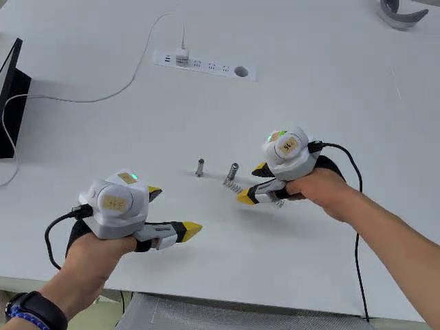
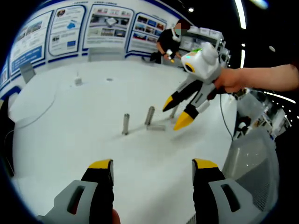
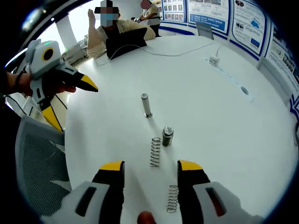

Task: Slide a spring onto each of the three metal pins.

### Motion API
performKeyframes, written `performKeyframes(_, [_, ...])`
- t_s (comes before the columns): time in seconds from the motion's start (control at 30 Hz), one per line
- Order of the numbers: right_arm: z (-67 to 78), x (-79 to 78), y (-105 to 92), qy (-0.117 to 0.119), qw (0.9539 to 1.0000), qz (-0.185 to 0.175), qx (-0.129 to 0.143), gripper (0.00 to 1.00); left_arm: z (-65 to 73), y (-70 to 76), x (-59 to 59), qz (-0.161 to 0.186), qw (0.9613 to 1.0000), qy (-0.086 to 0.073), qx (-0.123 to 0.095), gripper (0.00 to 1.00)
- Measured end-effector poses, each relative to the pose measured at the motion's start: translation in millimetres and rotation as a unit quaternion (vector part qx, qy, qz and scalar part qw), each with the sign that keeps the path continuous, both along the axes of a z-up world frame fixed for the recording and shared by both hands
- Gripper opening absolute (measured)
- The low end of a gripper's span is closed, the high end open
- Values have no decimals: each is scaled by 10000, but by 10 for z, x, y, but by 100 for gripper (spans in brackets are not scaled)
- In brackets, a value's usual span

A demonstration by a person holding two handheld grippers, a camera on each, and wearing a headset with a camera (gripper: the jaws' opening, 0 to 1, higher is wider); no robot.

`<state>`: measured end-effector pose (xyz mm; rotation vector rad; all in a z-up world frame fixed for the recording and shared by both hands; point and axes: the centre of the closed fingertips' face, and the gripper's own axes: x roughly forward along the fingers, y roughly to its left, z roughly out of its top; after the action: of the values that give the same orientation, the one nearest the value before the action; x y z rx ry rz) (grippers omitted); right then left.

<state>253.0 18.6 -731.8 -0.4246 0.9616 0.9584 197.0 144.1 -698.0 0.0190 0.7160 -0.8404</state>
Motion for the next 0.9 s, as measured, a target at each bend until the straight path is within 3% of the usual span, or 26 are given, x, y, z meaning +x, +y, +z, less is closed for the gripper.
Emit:
performKeyframes(0.33, [-22,-199,-18,115,9993,-286,201,53,4,19,-13,43,10000,3,26,70])
performKeyframes(0.43, [-21,-274,-4,219,9979,-457,405,54,-2,23,-14,66,10000,13,18,70])
performKeyframes(0.63, [-56,-379,-21,308,9957,-665,559,55,-11,25,-17,68,10000,29,27,70])
performKeyframes(0.9, [-43,-406,-48,223,9897,-1122,866,60,-30,26,-13,72,10000,61,29,70])
